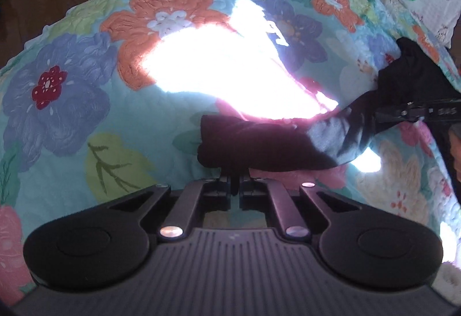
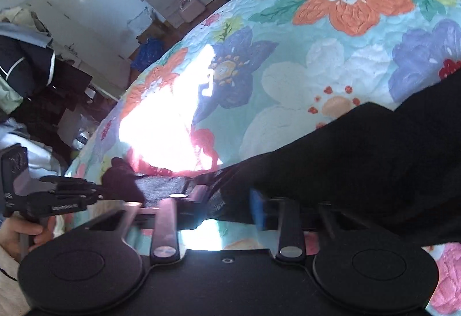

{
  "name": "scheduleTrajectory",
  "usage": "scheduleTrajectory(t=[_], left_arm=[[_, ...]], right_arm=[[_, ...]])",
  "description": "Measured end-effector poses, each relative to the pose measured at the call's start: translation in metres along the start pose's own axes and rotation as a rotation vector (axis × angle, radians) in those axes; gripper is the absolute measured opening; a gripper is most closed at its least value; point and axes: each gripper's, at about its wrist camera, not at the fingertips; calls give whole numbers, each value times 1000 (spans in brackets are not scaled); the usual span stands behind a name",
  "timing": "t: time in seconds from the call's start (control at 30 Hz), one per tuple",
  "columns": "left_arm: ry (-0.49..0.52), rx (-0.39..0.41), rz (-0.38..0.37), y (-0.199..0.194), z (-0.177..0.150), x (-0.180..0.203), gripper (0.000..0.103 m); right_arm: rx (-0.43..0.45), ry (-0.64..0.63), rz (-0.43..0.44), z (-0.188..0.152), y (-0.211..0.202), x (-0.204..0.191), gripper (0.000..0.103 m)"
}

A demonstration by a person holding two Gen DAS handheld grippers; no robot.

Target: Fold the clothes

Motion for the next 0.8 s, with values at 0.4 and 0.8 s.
scheduleTrajectory(t=[0.4, 0.8], left_arm=[[-685, 60, -239, 2, 19, -86, 4], [-479, 76, -75, 0, 36, -63, 4]], right_arm=[[131, -115, -53, 57, -25, -15, 12], [-24, -703, -276, -5, -10, -20, 50]])
Point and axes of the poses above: each gripper's, at about its wrist camera, not at the fingertips, and y roughly the way its jaws point, x to its right, z to its top, and after that the axes turned 1 degree about -x, right-handed
